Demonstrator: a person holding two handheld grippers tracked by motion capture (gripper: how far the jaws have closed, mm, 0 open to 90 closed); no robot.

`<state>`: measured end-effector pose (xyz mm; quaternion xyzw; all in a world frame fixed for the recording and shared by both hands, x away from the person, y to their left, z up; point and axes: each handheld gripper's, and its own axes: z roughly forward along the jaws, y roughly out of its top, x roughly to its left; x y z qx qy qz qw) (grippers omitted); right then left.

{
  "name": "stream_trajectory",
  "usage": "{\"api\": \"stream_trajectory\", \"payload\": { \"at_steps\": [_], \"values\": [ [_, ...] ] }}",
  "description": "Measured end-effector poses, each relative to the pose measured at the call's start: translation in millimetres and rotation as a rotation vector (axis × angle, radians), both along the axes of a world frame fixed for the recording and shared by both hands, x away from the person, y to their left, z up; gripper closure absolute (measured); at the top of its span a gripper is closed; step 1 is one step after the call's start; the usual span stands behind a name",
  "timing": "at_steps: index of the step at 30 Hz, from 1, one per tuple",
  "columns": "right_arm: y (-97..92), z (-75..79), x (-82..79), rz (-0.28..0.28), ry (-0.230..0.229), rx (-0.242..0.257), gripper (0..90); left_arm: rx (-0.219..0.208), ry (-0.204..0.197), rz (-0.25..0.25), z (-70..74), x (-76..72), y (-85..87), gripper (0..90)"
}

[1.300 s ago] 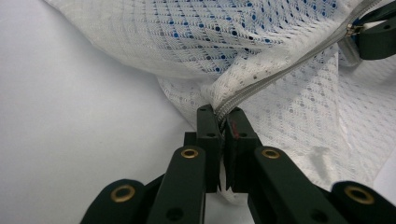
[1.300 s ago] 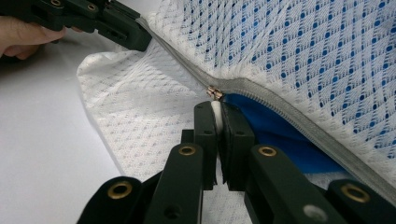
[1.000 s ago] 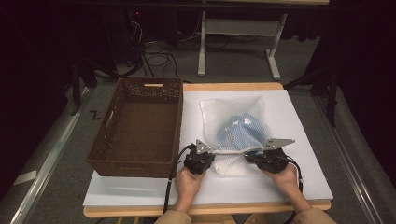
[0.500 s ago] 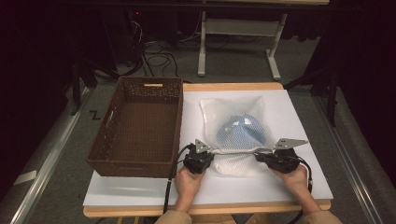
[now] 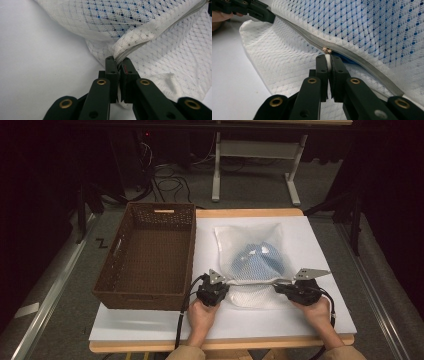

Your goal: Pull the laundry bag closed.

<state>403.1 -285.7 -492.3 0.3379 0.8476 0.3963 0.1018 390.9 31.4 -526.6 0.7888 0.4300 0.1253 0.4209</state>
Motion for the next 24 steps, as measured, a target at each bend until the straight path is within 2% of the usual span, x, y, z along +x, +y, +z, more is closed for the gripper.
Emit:
{"api": "stream_trajectory", "payload": {
  "at_steps": [24],
  "values": [
    [-2.2, 1.2, -0.6, -0.004, 0.0, -0.008, 87.1, 0.0, 0.001, -0.002, -0.1, 0.1, -0.2, 86.2]
  ]
}}
